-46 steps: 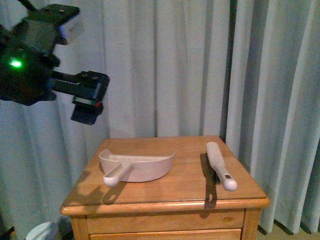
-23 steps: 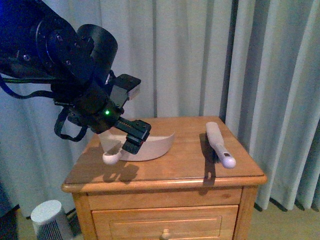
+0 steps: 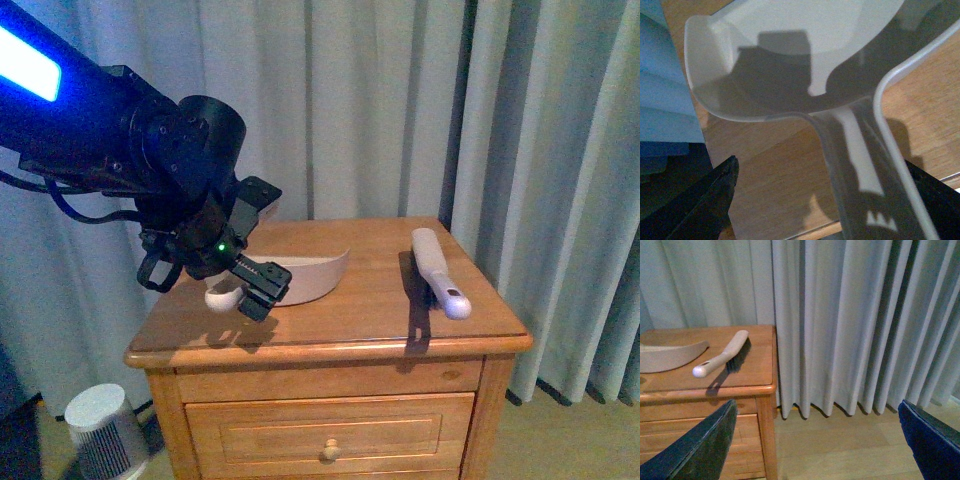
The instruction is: Clean up trash
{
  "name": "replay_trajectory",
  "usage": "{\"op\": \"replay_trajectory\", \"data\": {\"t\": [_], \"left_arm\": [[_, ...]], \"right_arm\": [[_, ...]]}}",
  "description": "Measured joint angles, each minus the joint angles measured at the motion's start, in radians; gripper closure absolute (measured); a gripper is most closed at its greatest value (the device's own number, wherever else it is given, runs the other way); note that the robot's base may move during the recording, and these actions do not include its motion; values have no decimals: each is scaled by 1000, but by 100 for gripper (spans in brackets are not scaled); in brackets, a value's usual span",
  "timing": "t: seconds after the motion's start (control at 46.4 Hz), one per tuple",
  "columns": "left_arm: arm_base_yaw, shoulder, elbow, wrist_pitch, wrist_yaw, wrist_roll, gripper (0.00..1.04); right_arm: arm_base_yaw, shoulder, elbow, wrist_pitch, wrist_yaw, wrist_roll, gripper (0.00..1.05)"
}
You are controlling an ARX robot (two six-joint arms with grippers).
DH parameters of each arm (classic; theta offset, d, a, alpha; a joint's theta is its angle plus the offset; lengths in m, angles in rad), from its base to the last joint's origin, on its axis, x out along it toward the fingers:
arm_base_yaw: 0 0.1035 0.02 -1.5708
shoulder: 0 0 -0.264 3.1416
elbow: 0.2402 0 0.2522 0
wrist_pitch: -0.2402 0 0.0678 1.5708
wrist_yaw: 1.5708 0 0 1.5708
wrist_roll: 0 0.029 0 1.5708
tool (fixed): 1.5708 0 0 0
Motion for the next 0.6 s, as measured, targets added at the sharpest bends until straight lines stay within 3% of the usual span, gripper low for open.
{"op": "replay_trajectory", "data": {"t": [0.173, 0.604], "left_arm": [[6, 3, 4, -6, -2, 7, 10], [8, 3, 3, -21, 0, 14, 71]], "right_arm": [[0, 0, 0, 0, 0, 0, 7], [0, 0, 0, 0, 0, 0, 7]]}}
